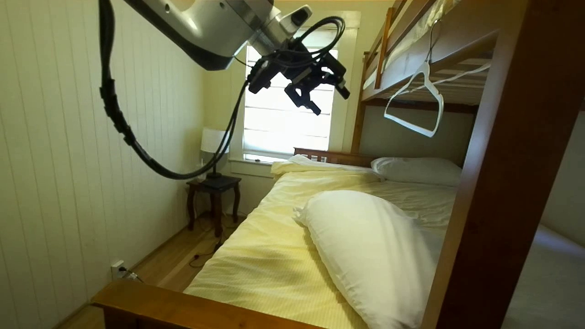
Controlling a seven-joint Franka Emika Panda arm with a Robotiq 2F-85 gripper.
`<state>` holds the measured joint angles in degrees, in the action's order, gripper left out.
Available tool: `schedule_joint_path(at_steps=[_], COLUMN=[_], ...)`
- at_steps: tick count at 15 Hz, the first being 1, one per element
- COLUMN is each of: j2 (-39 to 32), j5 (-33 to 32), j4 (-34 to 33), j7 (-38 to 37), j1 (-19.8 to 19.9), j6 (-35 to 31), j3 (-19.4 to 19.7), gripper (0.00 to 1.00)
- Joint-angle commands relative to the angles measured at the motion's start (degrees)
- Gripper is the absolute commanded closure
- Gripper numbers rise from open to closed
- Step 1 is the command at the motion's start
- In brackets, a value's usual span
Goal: Put the coat hanger on the bed
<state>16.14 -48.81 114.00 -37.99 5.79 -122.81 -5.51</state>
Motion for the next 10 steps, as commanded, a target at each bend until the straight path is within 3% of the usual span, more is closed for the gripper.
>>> schedule_joint_path(at_steps=[1, 10], j2=[1.0, -1.8], j5=[-8.4, -23.4], j4=[-1.8, -3.0], j7=[1.4, -7.6], j1=[2.0, 4.2], j6=[-2.7, -2.2], j3=[3.2, 8.1], gripper=[0.0, 0.0])
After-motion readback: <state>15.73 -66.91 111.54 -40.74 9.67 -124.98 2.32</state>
